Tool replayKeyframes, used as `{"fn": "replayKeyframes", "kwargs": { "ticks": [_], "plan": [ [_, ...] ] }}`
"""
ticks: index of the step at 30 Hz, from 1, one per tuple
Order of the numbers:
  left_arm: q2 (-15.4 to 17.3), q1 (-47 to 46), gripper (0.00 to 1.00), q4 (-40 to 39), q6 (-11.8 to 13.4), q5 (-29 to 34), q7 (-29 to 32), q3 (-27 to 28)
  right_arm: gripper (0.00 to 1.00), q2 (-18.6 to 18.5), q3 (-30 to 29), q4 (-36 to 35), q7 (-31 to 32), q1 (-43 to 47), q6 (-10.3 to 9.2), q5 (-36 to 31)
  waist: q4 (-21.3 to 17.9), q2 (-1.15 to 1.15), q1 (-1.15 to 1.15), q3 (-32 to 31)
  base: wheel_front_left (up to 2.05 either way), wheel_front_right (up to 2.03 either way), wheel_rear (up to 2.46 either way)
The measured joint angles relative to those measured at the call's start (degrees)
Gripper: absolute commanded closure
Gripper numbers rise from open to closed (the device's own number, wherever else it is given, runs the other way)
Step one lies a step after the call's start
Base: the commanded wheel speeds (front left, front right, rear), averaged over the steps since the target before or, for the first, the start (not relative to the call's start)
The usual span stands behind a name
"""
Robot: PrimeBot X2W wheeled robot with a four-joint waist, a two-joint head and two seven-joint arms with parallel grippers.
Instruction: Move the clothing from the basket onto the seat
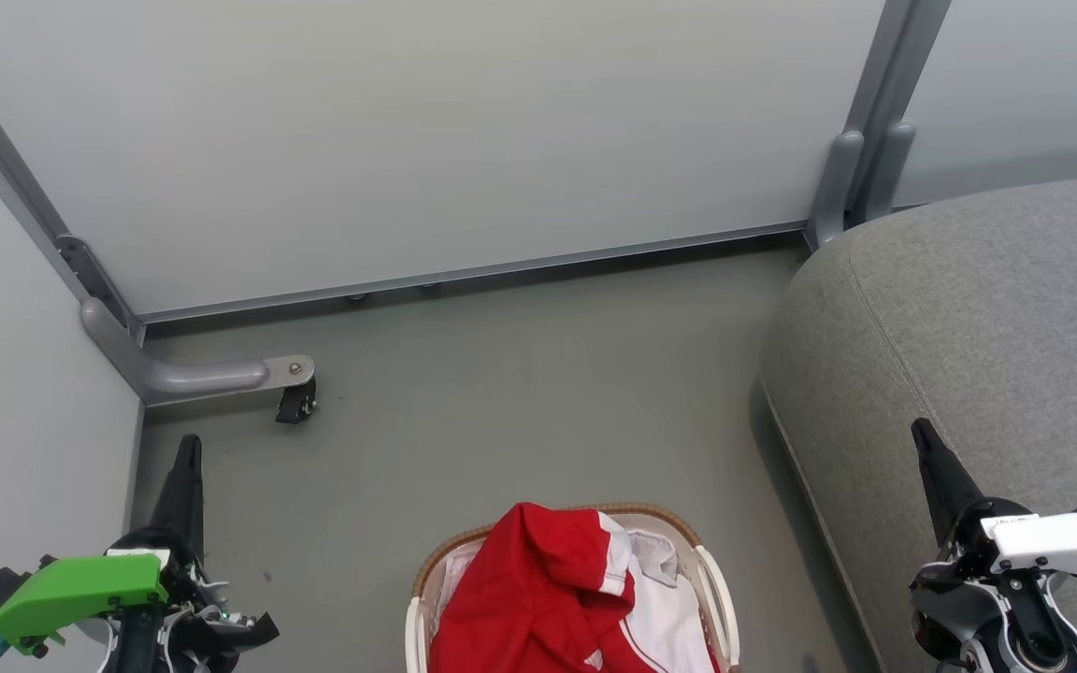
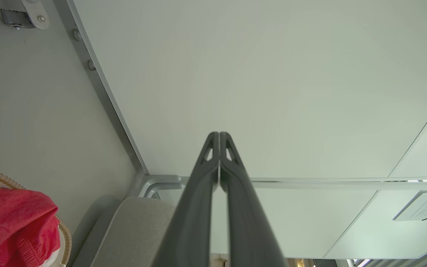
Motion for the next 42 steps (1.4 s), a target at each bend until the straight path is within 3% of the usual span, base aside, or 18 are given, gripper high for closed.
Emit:
{"fn": "replayKeyframes", "kwargs": {
  "ticks": [42],
  "plan": [
    [0.0,0.0,1.0,-0.01,0.0,0.0,0.0,-0.01,1.0,0.0,0.0,0.0,-0.01,-0.01,0.0,0.0,0.0,0.0,0.0,0.0,0.0,0.0,0.0]
  ]
}}
